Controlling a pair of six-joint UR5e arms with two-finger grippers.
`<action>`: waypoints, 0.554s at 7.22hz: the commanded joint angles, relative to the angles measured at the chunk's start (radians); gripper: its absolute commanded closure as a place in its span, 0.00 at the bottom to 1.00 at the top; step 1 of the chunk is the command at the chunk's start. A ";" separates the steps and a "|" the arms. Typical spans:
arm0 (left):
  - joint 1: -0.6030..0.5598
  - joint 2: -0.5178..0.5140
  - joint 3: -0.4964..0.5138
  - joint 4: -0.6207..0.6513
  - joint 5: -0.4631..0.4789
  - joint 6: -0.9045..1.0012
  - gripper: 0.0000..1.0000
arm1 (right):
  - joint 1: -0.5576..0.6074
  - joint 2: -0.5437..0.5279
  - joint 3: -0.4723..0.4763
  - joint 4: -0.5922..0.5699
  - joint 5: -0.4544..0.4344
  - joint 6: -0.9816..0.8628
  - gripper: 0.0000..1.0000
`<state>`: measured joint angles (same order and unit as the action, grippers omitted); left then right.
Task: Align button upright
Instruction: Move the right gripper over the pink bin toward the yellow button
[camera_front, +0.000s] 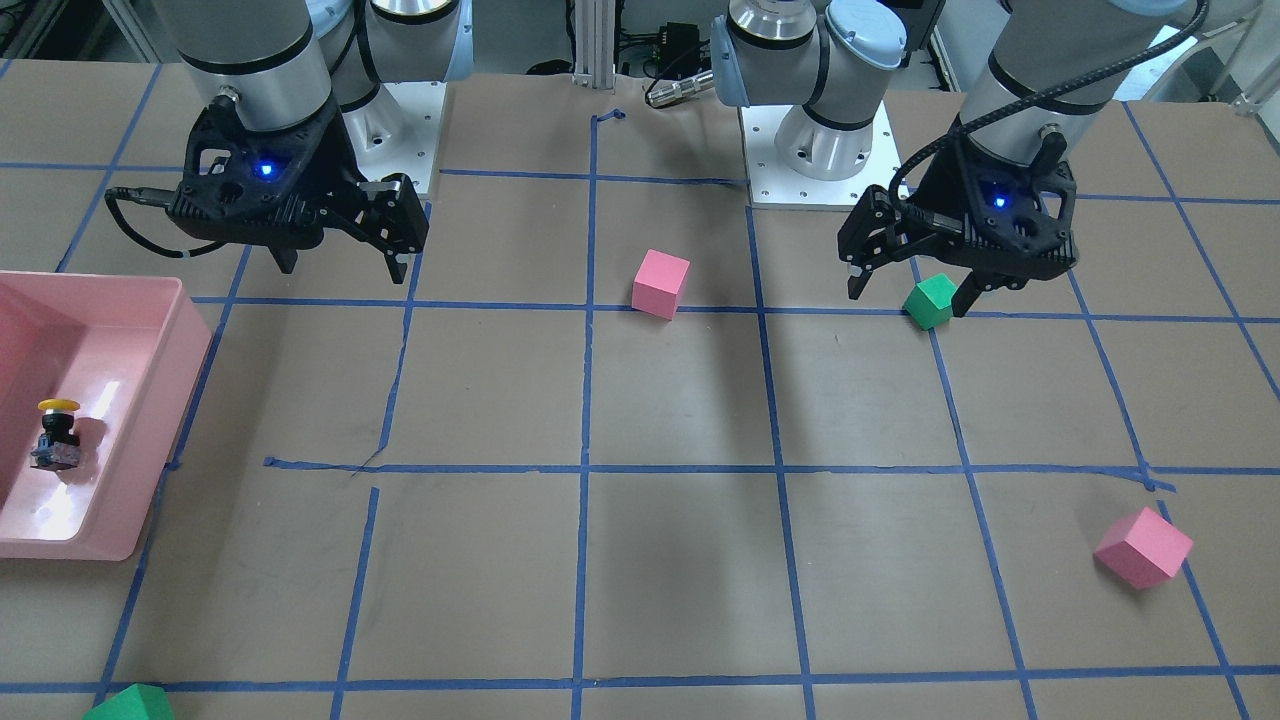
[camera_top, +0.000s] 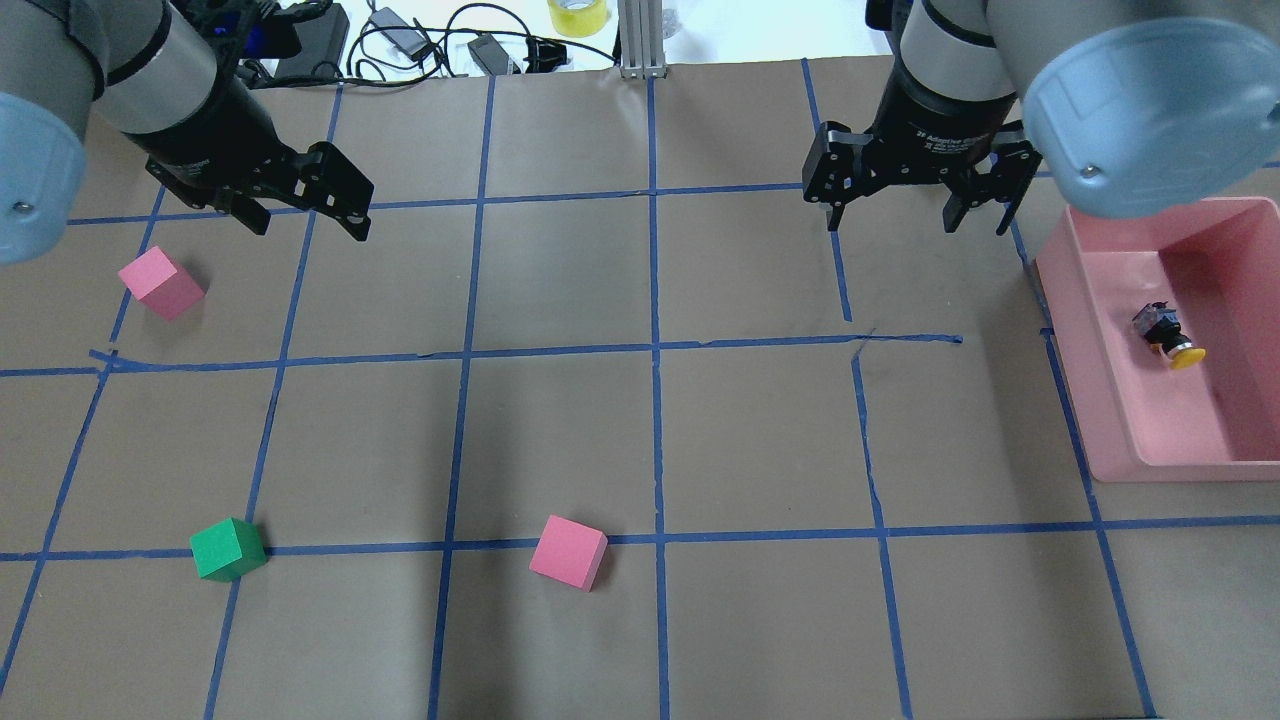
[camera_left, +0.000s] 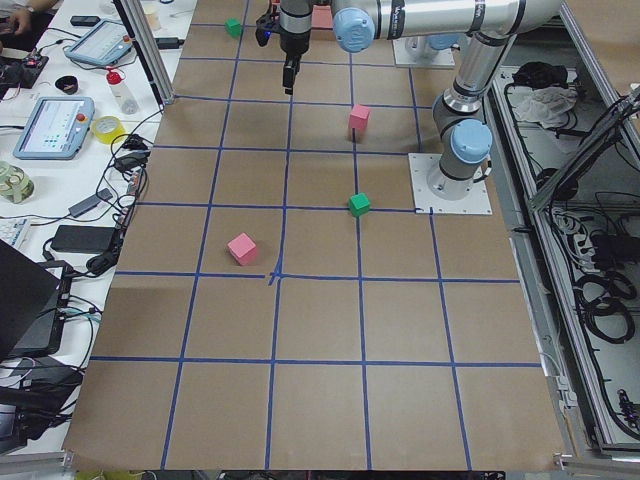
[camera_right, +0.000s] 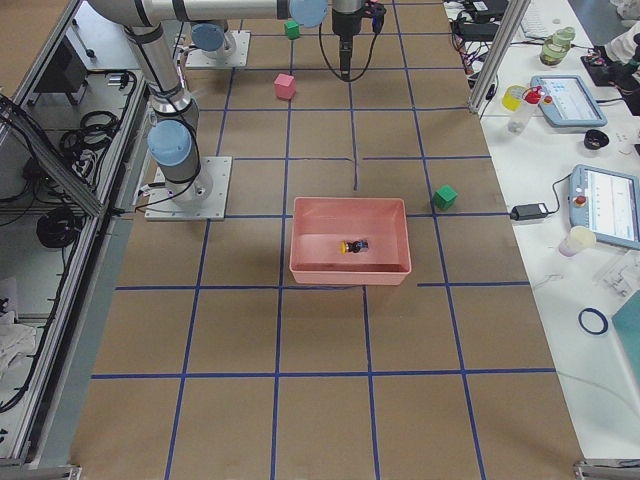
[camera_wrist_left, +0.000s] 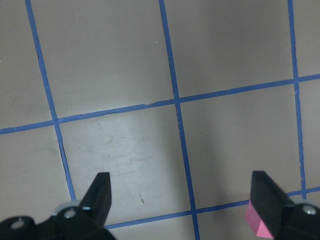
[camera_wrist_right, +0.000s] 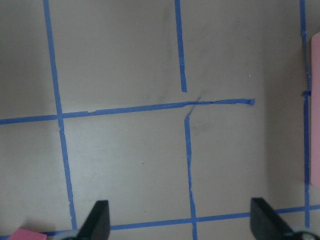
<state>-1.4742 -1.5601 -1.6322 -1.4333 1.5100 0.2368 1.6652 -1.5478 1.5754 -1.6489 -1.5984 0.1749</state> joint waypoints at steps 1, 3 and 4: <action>0.002 0.000 0.003 0.001 -0.001 0.001 0.00 | -0.001 0.002 0.000 -0.003 0.000 0.000 0.00; -0.002 0.000 0.000 0.001 -0.005 0.001 0.00 | -0.057 0.012 0.000 -0.009 0.017 -0.023 0.00; 0.002 -0.001 0.011 0.008 -0.005 0.007 0.00 | -0.143 0.026 -0.002 -0.003 0.031 -0.119 0.00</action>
<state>-1.4743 -1.5605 -1.6287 -1.4305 1.5064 0.2396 1.6026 -1.5356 1.5746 -1.6549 -1.5816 0.1338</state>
